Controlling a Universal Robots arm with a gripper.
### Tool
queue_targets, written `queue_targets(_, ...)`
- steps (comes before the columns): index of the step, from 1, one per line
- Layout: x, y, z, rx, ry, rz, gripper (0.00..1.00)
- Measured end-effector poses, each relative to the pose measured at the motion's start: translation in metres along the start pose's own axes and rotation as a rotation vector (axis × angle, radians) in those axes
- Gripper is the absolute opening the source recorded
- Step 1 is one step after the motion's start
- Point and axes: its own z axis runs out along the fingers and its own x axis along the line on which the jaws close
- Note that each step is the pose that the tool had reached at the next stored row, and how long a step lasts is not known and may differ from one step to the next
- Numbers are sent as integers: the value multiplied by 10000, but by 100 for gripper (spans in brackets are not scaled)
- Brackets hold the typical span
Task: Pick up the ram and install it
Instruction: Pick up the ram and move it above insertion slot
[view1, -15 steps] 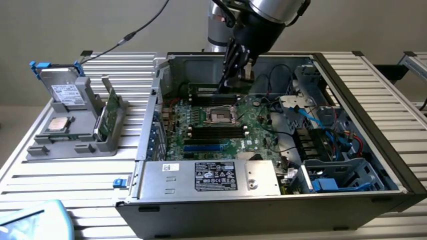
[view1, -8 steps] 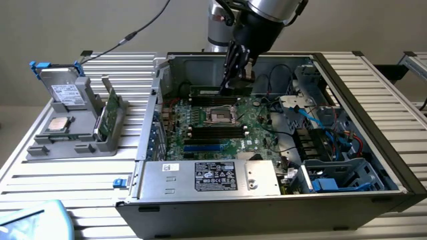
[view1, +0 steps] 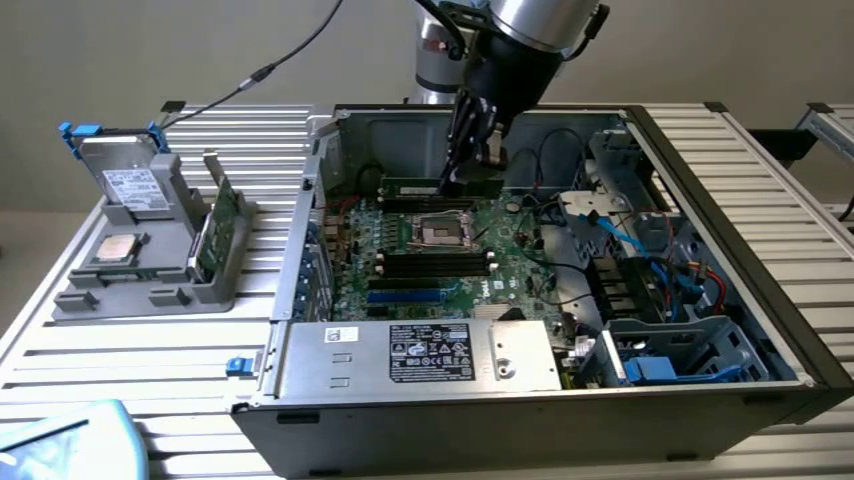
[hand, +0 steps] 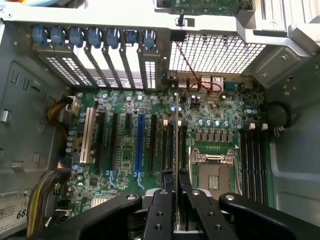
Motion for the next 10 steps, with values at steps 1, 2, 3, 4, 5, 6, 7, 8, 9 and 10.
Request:
queue_targets(1, -1, -4, 11, 14, 7, 2, 15)
queue_targets(2, -2, -8, 24, 33, 10, 3, 15)
queue_targets(3, -2, -12, 38, 52, 13, 4, 15)
queue_targets(4, -3, -16, 50, 69, 15, 4, 15)
queue_targets(5, -3, -20, 64, 86, 18, 5, 15)
queue_targets(6, -3, -23, 78, 104, 22, 9, 15)
queue_targets(7, -2, -26, 90, 119, 26, 12, 15)
queue_targets(8, -2, -29, 103, 135, 32, 18, 15)
queue_targets(9, -2, -30, 117, 151, 36, 27, 15)
queue_targets(10, -2, -32, 131, 168, 36, 38, 15)
